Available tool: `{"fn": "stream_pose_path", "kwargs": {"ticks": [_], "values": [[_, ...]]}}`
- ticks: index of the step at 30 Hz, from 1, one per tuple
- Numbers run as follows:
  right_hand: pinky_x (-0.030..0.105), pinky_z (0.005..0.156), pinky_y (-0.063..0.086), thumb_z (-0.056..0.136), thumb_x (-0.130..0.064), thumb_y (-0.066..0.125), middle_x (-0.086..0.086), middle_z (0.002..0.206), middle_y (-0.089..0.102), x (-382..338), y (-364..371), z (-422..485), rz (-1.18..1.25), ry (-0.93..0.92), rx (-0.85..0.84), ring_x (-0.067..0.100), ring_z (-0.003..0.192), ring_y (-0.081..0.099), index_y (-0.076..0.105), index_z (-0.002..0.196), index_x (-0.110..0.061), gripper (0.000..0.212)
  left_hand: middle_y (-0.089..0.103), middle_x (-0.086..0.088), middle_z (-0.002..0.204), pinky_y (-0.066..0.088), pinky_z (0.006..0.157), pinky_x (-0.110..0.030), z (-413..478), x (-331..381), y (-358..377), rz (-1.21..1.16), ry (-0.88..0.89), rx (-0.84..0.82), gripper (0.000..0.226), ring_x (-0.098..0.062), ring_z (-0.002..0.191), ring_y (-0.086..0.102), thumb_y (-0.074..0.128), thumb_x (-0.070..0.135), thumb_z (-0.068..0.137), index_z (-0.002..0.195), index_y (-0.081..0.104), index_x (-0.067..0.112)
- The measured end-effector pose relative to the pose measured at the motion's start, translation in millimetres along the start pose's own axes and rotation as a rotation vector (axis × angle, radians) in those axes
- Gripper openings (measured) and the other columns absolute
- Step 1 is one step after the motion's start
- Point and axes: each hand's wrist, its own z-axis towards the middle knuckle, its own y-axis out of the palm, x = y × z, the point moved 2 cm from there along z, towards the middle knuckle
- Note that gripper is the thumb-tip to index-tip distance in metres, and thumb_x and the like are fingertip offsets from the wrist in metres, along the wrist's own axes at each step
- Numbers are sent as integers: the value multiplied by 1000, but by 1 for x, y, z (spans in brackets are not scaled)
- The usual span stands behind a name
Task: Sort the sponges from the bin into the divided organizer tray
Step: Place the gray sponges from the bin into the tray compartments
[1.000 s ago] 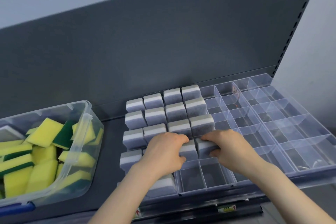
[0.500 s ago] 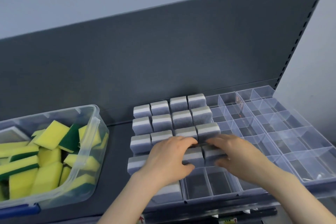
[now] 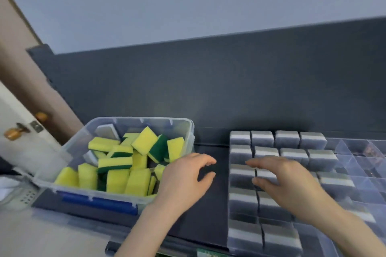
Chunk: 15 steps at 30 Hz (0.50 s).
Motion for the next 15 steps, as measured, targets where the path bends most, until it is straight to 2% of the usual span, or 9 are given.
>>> {"fn": "stream_pose_path", "kwargs": {"ticks": [5,10,15], "values": [[14,90,39,85,-32,64,-23,120,59,-46,26,31,-3,-62,-43,0,112,53,57,122,-39,38,63,25,101,47,71,-17,-16,-64,-30,73,-98,7,25,5,95,56,62,40,82,107,63,41],[14,92,41,84,-29,66,-23,118,60,-93,46,59,3,-121,-64,0,110,55,59,121,-36,38,63,24,100,49,72,-17,-26,-119,-60,82,-134,25,27,5,92,56,62,42,84,110,63,42],[14,91,39,86,-28,64,-21,118,60,-132,76,85,11,-149,-91,1,111,55,60,121,-33,35,62,25,98,43,68,-11,-32,-177,-87,82,-179,40,26,9,89,54,63,42,83,109,63,43]]}}
